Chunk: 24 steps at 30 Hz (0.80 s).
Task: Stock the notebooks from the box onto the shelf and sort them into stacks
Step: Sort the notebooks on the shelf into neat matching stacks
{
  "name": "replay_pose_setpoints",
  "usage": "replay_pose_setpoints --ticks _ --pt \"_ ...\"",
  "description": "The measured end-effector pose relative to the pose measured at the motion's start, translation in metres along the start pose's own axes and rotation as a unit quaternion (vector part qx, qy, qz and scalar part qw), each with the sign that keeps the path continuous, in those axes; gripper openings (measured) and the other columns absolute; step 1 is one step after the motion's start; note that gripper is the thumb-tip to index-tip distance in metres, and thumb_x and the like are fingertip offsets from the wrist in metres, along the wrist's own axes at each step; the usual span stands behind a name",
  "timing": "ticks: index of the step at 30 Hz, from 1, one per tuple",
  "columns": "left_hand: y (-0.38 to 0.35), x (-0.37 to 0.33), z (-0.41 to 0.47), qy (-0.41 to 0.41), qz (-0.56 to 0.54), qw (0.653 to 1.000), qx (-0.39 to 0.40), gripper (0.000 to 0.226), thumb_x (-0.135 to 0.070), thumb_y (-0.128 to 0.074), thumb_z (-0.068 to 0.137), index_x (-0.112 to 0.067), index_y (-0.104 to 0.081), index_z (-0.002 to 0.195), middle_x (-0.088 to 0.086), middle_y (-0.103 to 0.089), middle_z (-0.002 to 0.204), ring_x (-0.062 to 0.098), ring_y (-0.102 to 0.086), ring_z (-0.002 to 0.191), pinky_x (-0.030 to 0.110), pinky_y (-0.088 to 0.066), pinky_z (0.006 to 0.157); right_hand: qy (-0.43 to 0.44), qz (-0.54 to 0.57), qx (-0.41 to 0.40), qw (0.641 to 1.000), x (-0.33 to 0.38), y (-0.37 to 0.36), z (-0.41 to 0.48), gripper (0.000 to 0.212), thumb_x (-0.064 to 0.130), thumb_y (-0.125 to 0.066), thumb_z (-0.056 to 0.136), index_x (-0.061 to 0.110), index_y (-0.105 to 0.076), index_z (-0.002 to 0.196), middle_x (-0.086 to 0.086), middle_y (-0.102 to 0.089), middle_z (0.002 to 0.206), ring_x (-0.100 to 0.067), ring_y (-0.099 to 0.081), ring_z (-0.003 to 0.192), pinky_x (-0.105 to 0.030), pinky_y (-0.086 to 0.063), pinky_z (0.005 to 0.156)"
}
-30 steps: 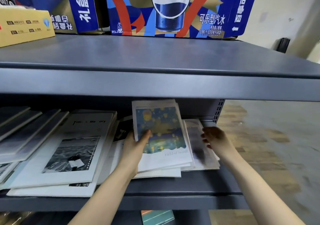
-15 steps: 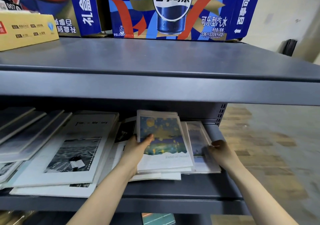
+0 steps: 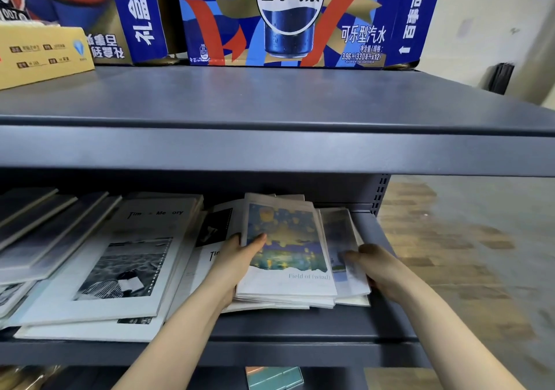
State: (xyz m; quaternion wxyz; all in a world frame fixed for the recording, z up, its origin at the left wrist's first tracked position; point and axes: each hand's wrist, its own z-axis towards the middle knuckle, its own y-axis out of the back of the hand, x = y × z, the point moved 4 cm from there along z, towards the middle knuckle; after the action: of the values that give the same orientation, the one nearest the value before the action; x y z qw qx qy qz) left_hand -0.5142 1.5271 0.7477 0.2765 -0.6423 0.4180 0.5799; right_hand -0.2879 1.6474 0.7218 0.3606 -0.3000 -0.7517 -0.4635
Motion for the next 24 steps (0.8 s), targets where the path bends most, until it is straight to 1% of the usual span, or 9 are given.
replay_pose_setpoints --ticks 3,7,10,13,15,17,19,21,24 --pt "-0.002 -0.001 -0.002 0.001 -0.002 1.0 0.007 0.014 -0.033 -0.059 0.09 -0.021 -0.06 0.097 -0.011 -0.063 0.092 -0.002 -0.054 0.083 0.015 -0.038 0.064 0.038 0.022 -0.019 0.999 -0.001 0.002 -0.003 0.014 0.018 -0.058 0.085 0.008 -0.052 0.079 -0.009 -0.044 0.073 -0.018 -0.039 0.065 -0.03 -0.025 0.059" --pt "-0.002 -0.003 -0.004 0.007 -0.011 1.0 0.004 0.014 -0.03 -0.061 0.089 -0.02 -0.06 0.098 -0.008 -0.065 0.093 0.002 -0.057 0.085 0.018 -0.041 0.065 0.057 0.057 -0.061 0.995 -0.001 0.011 -0.012 0.019 0.027 -0.061 0.077 0.01 -0.052 0.074 -0.006 -0.043 0.068 -0.016 -0.038 0.063 -0.028 -0.027 0.059" --pt "-0.002 -0.003 -0.004 0.009 -0.021 1.0 0.004 0.013 -0.03 -0.062 0.088 -0.02 -0.061 0.095 -0.004 -0.067 0.094 0.008 -0.061 0.088 0.021 -0.044 0.068 0.061 0.111 -0.08 0.989 0.0 0.022 -0.019 0.019 0.013 -0.053 0.089 0.011 -0.048 0.071 -0.004 -0.041 0.058 -0.016 -0.035 0.051 -0.022 -0.027 0.046" --pt "-0.002 -0.002 -0.004 0.008 -0.024 1.0 0.006 0.012 -0.029 -0.062 0.089 -0.019 -0.06 0.095 -0.005 -0.066 0.092 0.007 -0.06 0.087 0.022 -0.043 0.067 0.093 0.127 -0.082 0.984 0.003 0.036 -0.026 0.018 0.015 -0.049 0.093 0.004 -0.055 0.08 -0.006 -0.044 0.062 -0.017 -0.037 0.053 -0.028 -0.026 0.052" --pt "-0.003 -0.002 -0.003 0.006 -0.019 1.0 0.01 0.007 -0.028 -0.062 0.088 -0.022 -0.06 0.091 -0.005 -0.066 0.093 0.009 -0.06 0.09 0.026 -0.044 0.075 0.106 0.166 -0.103 0.975 0.002 0.046 -0.027 0.018 0.011 -0.049 0.094 0.004 -0.056 0.079 -0.005 -0.043 0.06 -0.016 -0.036 0.053 -0.028 -0.024 0.051" --pt "-0.003 -0.001 -0.002 0.008 -0.013 1.0 0.016 0.005 -0.028 -0.063 0.088 -0.024 -0.059 0.087 -0.006 -0.065 0.093 0.012 -0.06 0.094 0.028 -0.043 0.083 0.11 0.251 -0.098 0.957 0.004 0.055 -0.03 0.019 0.011 -0.052 0.093 0.009 -0.054 0.074 -0.003 -0.044 0.059 -0.015 -0.035 0.053 -0.027 -0.022 0.049" --pt "-0.003 -0.002 -0.002 0.008 -0.007 1.0 0.024 0.006 -0.028 -0.062 0.089 -0.025 -0.058 0.084 -0.006 -0.065 0.092 0.014 -0.06 0.096 0.029 -0.043 0.086 0.12 0.318 -0.082 0.937 0.005 0.065 -0.031 0.016 0.015 -0.053 0.092 0.007 -0.055 0.078 -0.008 -0.049 0.066 -0.018 -0.042 0.055 -0.025 -0.029 0.049" --pt "-0.003 -0.001 -0.001 0.009 -0.011 0.999 0.029 0.009 -0.027 -0.062 0.089 -0.025 -0.058 0.082 -0.006 -0.064 0.091 0.016 -0.06 0.097 0.03 -0.043 0.087 0.126 0.352 -0.074 0.925 0.01 0.077 -0.035 0.02 0.015 -0.045 0.097 0.009 -0.057 0.084 -0.008 -0.059 0.071 -0.018 -0.057 0.055 -0.021 -0.044 0.048" --pt "-0.004 -0.003 -0.003 0.01 -0.026 0.999 0.03 0.018 -0.026 -0.06 0.09 -0.028 -0.05 0.076 -0.011 -0.058 0.082 0.011 -0.055 0.089 0.026 -0.038 0.086 0.128 0.45 0.005 0.884 0.023 0.087 -0.041 0.028 0.016 -0.036 0.1 0.01 -0.063 0.097 -0.007 -0.072 0.087 -0.018 -0.07 0.073 -0.027 -0.057 0.059"
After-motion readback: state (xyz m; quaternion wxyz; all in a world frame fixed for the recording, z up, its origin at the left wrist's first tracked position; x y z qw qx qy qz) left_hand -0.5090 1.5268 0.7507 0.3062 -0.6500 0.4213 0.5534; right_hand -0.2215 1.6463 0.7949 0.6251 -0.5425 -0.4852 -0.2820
